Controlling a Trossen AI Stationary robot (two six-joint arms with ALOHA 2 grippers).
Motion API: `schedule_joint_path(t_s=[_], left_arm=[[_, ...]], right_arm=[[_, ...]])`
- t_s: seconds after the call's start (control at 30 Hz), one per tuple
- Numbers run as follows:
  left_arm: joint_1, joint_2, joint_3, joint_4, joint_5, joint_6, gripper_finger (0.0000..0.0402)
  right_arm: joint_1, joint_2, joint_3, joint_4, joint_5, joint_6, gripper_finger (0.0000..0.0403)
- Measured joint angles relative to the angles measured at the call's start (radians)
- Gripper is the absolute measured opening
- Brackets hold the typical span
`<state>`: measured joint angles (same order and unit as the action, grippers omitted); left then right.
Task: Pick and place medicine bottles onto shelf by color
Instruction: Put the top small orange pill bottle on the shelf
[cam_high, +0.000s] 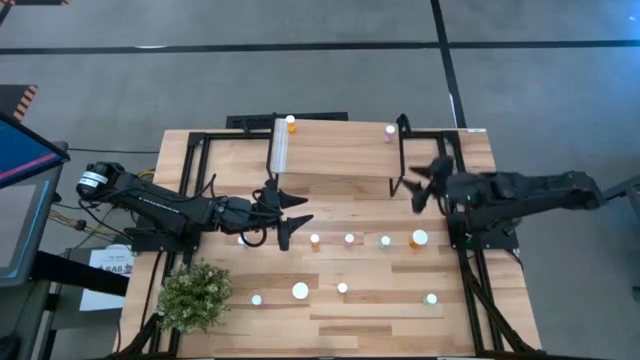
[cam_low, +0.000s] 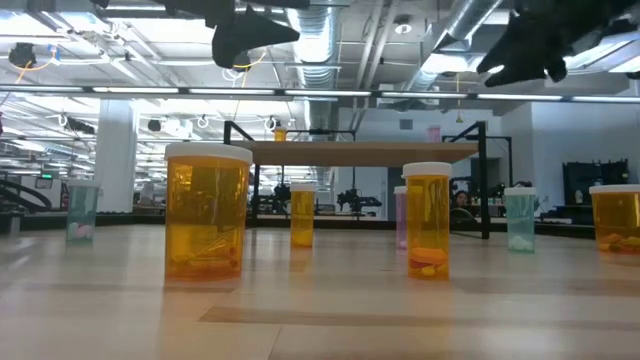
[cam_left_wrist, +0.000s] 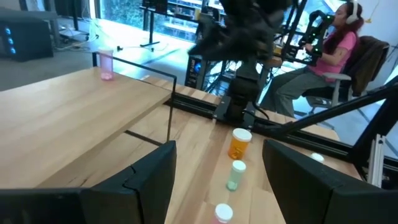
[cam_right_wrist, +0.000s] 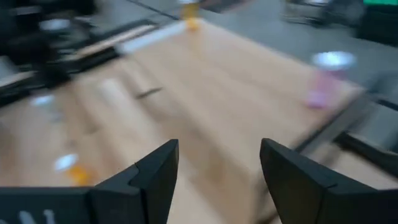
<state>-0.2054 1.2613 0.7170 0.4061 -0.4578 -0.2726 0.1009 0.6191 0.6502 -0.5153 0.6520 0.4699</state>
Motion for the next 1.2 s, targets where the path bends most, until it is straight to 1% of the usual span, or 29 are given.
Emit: schedule_joint_path(t_s=[0.1,0.2,0.27,0.4,0.47,0.57,0.8,0.9,1.03,1.2], left_arm=[[0.000,0.000,0.000,-0.003,-0.002,-0.001,0.0227],[0.000,0.000,0.000,-0.008,-0.002,-0.001,0.0227],[0.000,0.000,0.000,-0.010,-0.002,-0.001,0.0227],[0.000,0.000,0.000,-0.021,-0.002,-0.001,0.0227],[0.000,0.000,0.000,-0.030,-0.002,-0.002,0.0227],[0.000,0.000,0.000,-0.037,-0.002,-0.004,0.0227],[0.000,0.000,0.000,-0.053,0.001,-0.005,0.0227],[0.000,0.000,0.000,-0.110,0.016,-0.027,0.0227],[0.000,0.000,0.000,-0.213,0.060,-0.078,0.0227],[0.000,0.000,0.000,-0.300,0.104,-0.096,0.0227]], right_arm=[[0.119,-0.005,-0.077,0.143,-0.001,-0.047,0.0249],[0.214,0.011,-0.123,0.284,0.000,-0.130,0.0249],[0.254,0.032,-0.123,0.355,0.000,-0.195,0.0249],[0.309,0.065,-0.123,0.465,0.000,-0.275,0.0249],[0.318,0.083,-0.123,0.502,0.001,-0.333,0.0249],[0.318,0.112,-0.122,0.499,0.001,-0.422,0.0249],[0.318,0.202,-0.122,0.504,0.001,-0.461,0.0249],[0.318,0.236,-0.122,0.513,0.001,-0.522,0.0249],[0.318,0.263,-0.122,0.550,0.000,-0.605,0.0249],[0.319,0.270,-0.122,0.656,0.000,-0.608,0.0249]])
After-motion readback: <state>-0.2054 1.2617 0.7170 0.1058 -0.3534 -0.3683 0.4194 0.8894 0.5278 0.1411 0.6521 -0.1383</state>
